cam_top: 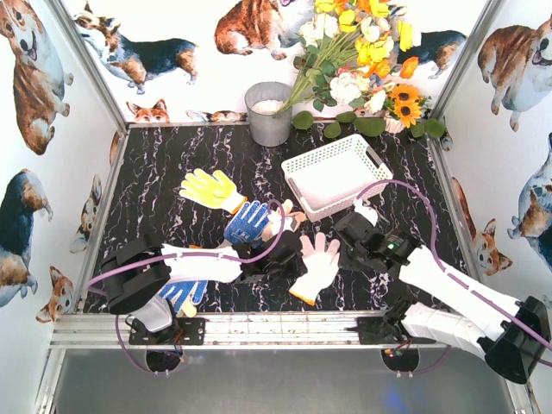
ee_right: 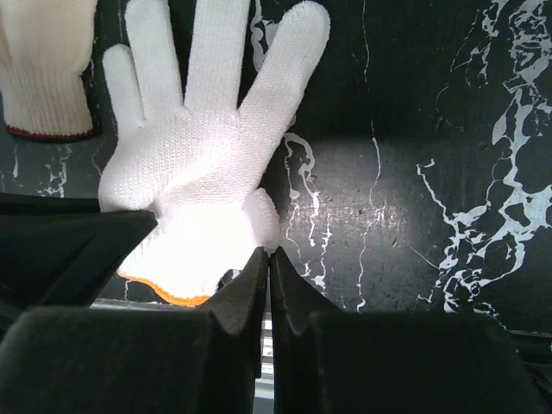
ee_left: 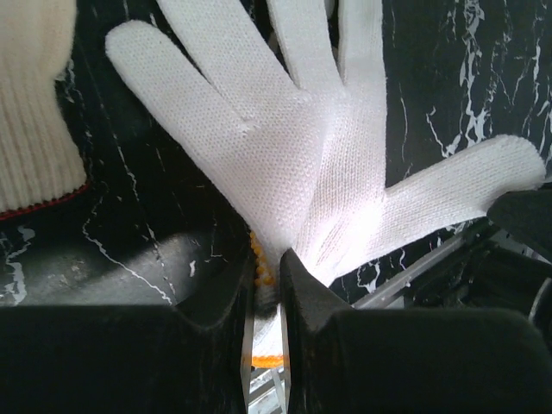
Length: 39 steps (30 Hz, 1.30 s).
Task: Put the gloves into the storage basket
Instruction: Move the glove to the center of the board.
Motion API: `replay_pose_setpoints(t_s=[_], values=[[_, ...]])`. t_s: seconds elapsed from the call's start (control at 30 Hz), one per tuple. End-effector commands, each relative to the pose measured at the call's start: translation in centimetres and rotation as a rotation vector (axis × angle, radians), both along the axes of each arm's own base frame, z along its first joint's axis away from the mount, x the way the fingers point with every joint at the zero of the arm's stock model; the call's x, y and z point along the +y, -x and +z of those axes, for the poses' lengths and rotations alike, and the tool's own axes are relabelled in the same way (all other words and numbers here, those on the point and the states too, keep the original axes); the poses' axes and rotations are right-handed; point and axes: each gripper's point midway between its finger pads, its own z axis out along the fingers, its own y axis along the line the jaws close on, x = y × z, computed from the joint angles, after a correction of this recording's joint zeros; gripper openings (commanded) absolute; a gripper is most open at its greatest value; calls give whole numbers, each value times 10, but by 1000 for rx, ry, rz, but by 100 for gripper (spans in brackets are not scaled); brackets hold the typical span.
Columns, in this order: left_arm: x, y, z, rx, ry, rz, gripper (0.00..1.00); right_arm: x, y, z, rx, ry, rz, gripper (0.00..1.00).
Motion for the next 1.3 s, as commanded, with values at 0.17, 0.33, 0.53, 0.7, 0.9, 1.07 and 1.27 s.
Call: replay_pose_setpoints(t_s=[0.17, 0.33, 0.53, 0.7, 0.9, 1.07, 1.27], values=[[-13, -16, 40, -108, 48, -22, 0, 14, -37, 34, -91, 28, -3, 0], [-23, -12, 28, -62, 17, -59, 0, 21, -41, 26, -80, 27, 14, 0], [-9, 12, -1, 28, 29, -48, 0, 18, -26, -15, 85, 117, 26, 0], [-2, 26, -7, 50, 15, -65, 10, 20, -25, -29, 114, 129, 33, 0], [19, 14, 7, -16, -69, -17, 44, 4, -34, -28, 86, 244, 44, 0], [29, -1, 21, -89, -139, 25, 53, -4, -39, -32, 85, 318, 61, 0], [8, -19, 22, -107, -114, 33, 30, 8, -50, -44, 105, 219, 55, 0]])
